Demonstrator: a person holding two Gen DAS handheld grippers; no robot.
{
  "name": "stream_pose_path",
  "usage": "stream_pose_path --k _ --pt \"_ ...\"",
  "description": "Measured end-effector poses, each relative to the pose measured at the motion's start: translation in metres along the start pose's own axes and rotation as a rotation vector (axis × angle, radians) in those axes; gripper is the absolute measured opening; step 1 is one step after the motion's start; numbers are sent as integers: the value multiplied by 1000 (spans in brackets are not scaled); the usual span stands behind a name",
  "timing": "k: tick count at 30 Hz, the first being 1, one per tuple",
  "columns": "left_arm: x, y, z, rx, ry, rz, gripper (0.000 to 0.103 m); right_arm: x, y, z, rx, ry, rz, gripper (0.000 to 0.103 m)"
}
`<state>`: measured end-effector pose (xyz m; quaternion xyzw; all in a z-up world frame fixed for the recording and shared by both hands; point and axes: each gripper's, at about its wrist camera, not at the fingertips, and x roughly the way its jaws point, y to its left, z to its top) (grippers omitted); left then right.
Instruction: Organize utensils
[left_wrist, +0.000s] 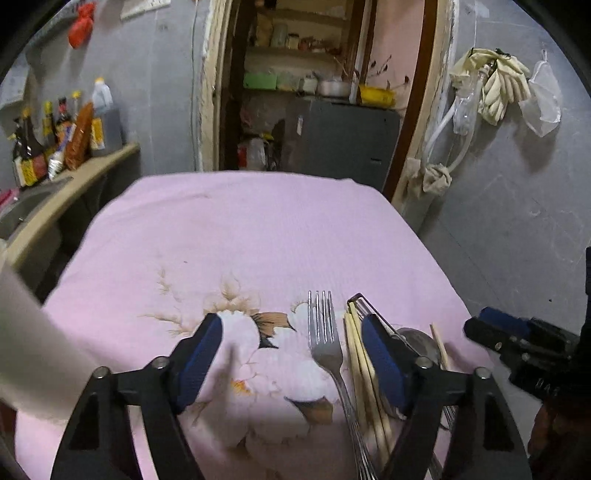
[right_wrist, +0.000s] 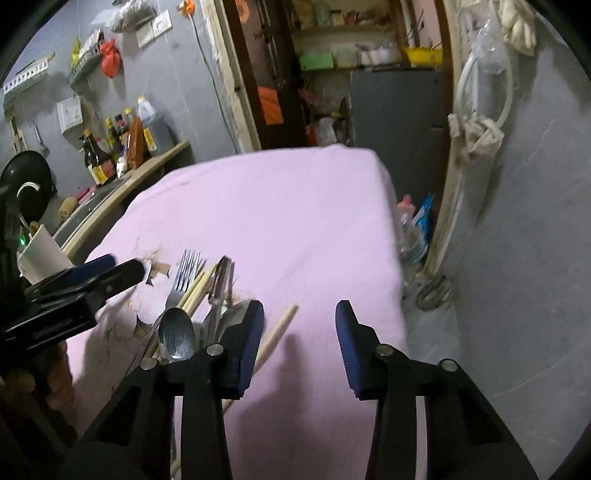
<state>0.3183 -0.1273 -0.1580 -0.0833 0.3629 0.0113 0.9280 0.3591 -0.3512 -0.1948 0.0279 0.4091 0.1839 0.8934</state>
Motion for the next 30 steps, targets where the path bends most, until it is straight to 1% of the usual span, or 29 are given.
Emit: stream_pose_path --k 2,3,6,9,12,14,18,19,20,21,22,24,25,27,30 --pt "12 1 2 -2 28 -24 65 9 6 -4 -2 26 8 30" --pt "18 1 3 -2 40 -32 63 12 7 -6 -3 37 10 29" --pt "37 3 6 -12 92 -60 58 21 11 -12 -4 77 -3 29" --pt "46 3 10 -15 99 -85 55 25 11 -15 1 97 -8 29" --pt "58 0 12 6 132 -125 48 26 12 -15 4 102 -6 29" --pt "64 0 13 11 153 -149 38 26 10 -14 6 105 -5 29" --pt "67 5 14 -14 167 -193 31 28 8 -9 18 116 1 29" --pt "68 6 15 -16 171 -202 26 29 8 -8 19 122 0 29" --pt "68 6 14 -17 177 -212 21 29 9 -7 17 130 -2 28" --pt "68 5 13 -17 185 -223 18 31 11 -6 11 139 -5 23" --pt "68 3 12 -16 189 -227 18 32 12 -4 5 148 -8 19" --pt "68 1 10 -13 196 -233 17 34 14 -2 2 164 -6 14" --pt "67 1 10 -15 199 -236 17 35 16 -2 2 173 -5 14" --pt "65 1 11 -12 196 -231 11 36 18 0 0 199 -4 14" --pt "60 0 13 2 202 -219 9 39 20 6 12 249 -1 14"
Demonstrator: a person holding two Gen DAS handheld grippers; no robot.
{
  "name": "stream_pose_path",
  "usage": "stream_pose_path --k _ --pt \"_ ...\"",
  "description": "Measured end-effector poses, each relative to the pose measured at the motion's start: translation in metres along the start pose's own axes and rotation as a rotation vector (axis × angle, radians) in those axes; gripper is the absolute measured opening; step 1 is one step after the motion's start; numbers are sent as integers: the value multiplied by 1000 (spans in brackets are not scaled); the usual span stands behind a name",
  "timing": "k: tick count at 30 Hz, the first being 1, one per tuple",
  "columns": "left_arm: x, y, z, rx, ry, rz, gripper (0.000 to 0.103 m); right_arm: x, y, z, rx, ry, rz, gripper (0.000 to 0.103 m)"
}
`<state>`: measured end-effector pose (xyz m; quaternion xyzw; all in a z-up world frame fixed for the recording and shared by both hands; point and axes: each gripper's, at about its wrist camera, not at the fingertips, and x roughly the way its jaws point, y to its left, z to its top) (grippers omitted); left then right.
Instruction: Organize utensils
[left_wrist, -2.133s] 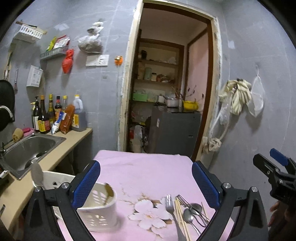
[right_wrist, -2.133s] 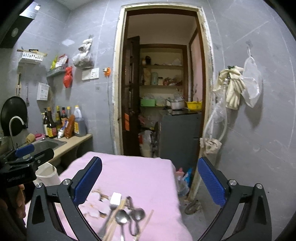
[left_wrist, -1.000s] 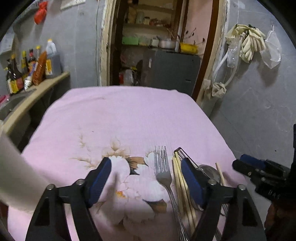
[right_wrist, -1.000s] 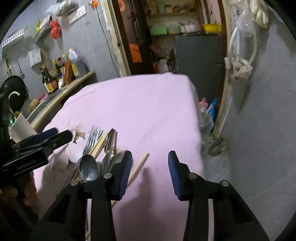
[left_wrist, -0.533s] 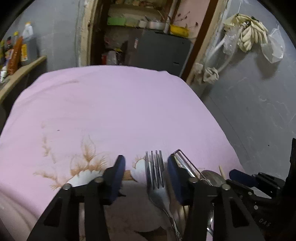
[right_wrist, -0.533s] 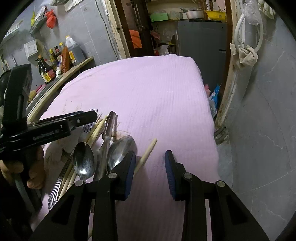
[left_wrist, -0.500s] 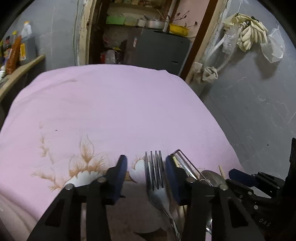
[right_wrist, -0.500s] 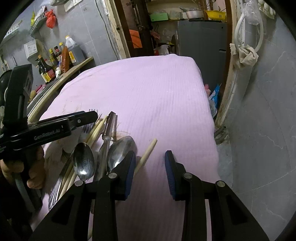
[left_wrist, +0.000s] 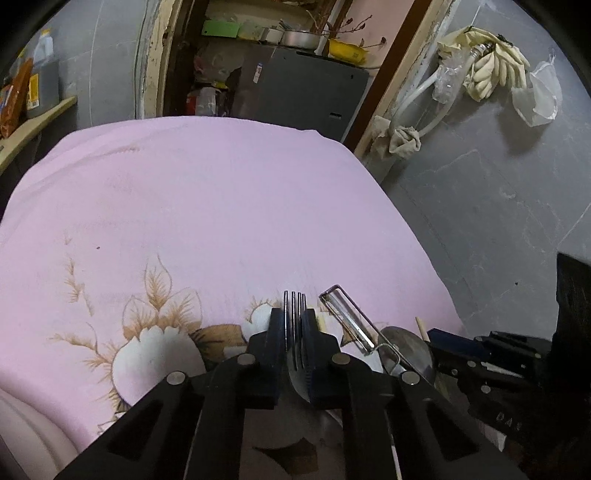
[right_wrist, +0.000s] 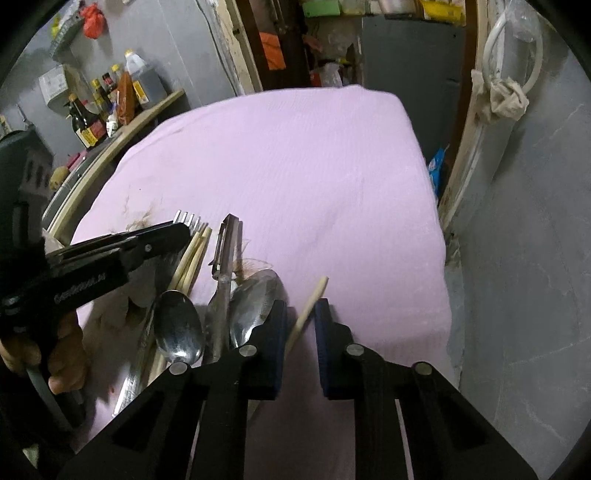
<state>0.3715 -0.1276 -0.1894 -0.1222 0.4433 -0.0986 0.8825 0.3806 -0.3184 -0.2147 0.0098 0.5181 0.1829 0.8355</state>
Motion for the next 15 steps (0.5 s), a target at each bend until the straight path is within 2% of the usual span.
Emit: stream_pose_path --k 2,5,9,12,15 --pt "-5 -1 -1 4 -2 14 7 1 -1 2 13 24 5 13" --pt "-16 -3 -2 -1 -17 35 3 1 0 5 21 53 -3 4" --pt "-30 -4 -5 -1 -38 62 3 -2 -9 0 106 46 51 4" --pt "-46 -5 -8 12 -79 95 3 -13 -13 -5 169 -2 102 4" --pt "-66 -6 -12 16 -129 129 3 -34 -12 -9 216 -100 169 4"
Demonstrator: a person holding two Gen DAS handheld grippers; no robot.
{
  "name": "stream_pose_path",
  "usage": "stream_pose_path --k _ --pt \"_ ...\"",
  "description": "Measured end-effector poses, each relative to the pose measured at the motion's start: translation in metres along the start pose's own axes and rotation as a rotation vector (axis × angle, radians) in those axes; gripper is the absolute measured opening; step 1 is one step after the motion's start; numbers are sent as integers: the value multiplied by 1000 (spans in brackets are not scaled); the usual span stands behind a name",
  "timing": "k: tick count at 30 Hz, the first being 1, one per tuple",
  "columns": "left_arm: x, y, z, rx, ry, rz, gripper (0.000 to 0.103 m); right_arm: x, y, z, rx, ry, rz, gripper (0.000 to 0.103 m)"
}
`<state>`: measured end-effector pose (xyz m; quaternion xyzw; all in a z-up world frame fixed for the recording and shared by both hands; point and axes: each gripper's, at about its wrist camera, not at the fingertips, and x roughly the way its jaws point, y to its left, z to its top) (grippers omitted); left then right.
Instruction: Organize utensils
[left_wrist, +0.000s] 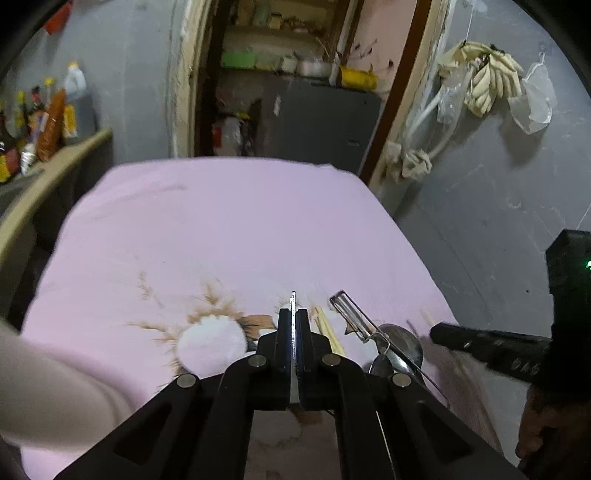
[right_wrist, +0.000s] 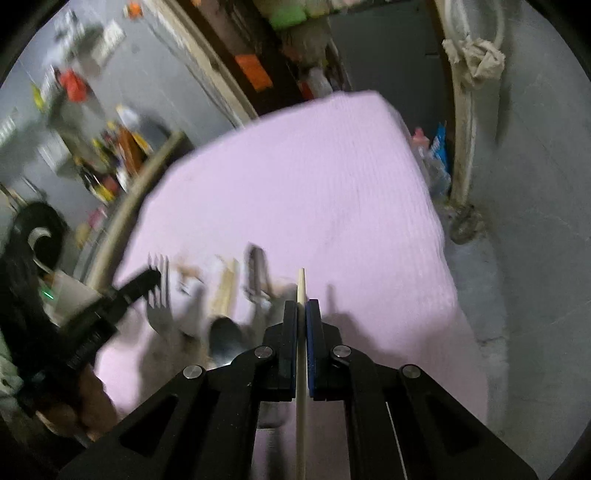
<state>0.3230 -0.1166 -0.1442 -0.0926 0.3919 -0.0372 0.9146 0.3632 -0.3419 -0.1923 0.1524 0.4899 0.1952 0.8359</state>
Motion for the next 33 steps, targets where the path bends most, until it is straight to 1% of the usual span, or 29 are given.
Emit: stream_pose_path --k 2,6,8,11,15,20,27,33 --pt "-13 -1 -1 11 -34 26 3 -14 6 -3 14 -72 43 4" --pt "-39 -4 0 45 -113 70 3 -35 18 -8 20 -185 101 4" --pt "-50 -4 1 57 -145 83 3 -44 29 -13 -1 -246 125 4" --pt "-68 -2 5 71 -193 103 3 -55 49 -16 -51 -314 131 4" --pt "-92 10 11 66 -230 97 3 -68 72 -17 -84 -360 155 4" --pt "-130 32 20 55 -273 97 3 -84 99 -18 -95 -406 177 4" --pt "-189 78 37 27 -329 107 3 -98 154 -10 -115 -502 228 4" --pt "-232 119 47 -4 -376 131 3 -98 205 -1 -145 -579 286 4"
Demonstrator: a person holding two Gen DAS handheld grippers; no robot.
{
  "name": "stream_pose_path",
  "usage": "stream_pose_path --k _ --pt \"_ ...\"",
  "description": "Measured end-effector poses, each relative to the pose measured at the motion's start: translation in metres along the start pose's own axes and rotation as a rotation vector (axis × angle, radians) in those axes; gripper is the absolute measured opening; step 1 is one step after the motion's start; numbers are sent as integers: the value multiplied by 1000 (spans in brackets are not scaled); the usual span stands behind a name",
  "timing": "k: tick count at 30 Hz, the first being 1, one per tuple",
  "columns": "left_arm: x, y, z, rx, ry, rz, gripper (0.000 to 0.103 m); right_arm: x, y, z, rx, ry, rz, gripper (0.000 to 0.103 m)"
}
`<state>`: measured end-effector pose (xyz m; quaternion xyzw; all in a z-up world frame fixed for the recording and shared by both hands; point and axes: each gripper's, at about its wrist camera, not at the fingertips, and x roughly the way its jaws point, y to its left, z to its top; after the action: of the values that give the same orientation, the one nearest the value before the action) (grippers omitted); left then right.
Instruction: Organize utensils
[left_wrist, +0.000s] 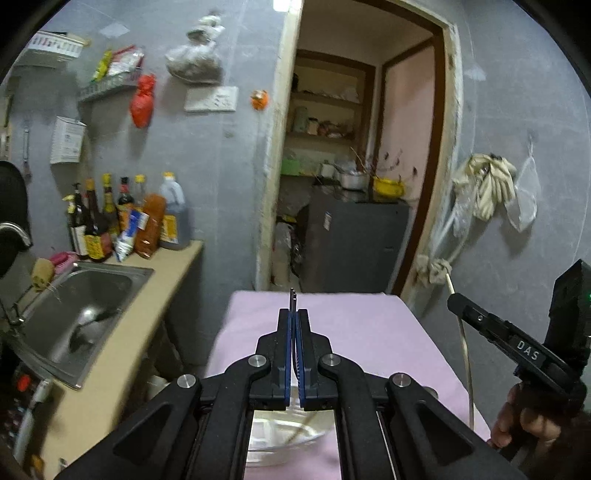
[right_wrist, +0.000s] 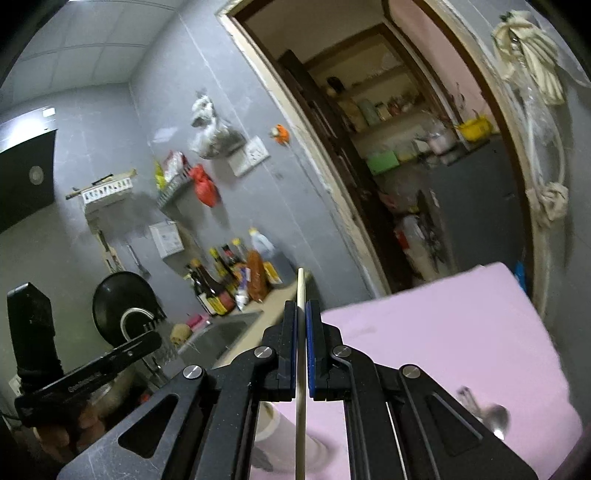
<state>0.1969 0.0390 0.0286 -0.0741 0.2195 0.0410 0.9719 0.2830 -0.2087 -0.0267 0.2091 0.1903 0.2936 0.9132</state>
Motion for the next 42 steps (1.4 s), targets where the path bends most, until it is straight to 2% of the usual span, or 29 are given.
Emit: stream_pose_path --k 7,12,15,21,27,34,42 --pt "-33 50 23 1 -84 102 3 33 46 6 -30 -56 63 4" --pt "-39 75 29 36 -129 200 3 59 67 6 -31 -113 107 4" --pt "-32 88 26 45 -127 243 3 76 71 0 -1 -147 105 4" --pt "-11 92 12 64 -99 285 3 100 67 -21 61 -189 62 4" --pt "4 94 -4 45 -65 278 3 111 70 -41 15 -192 -41 4" --pt "14 84 -18 84 -49 289 3 110 62 -48 -36 -190 -121 4" --pt "18 76 -21 117 -22 269 3 103 65 -49 -94 -197 -118 4"
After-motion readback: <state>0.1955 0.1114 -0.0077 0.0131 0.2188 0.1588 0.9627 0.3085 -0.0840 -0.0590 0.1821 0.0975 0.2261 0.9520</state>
